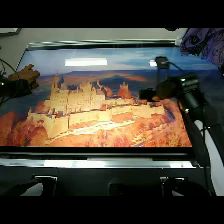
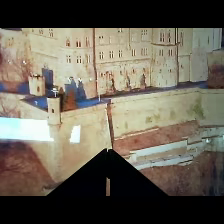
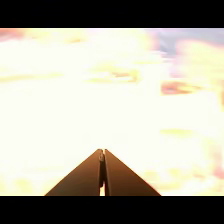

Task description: Fold the clothes and pants, and hang the long-sleeved shirts on hangers.

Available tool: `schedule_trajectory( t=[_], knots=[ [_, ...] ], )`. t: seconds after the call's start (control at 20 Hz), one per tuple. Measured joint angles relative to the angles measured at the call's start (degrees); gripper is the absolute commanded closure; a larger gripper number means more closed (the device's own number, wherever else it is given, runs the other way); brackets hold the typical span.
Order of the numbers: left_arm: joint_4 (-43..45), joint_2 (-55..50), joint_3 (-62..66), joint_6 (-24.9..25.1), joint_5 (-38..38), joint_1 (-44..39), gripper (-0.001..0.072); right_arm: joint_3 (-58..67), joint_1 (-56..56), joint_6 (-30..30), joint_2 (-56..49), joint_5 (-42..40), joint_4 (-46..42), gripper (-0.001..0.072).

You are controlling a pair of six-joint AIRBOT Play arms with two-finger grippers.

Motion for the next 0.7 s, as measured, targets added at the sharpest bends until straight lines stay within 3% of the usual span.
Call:
schedule_trajectory(
  t=[0.2, 0.7],
  knots=[
    [1.9, 3.9, -3.8, 0.6, 1.3, 0.0, 0.0683, 0.1, 6.4, -0.1, 0.0, 2.1, 0.9, 0.0675],
    [3.1, 5.2, -5.2, 0.2, 1.2, 0.0, 0.0682, 0.1, 8.5, -0.3, 0.0, 5.0, -1.1, 0.0675]
  ],
)
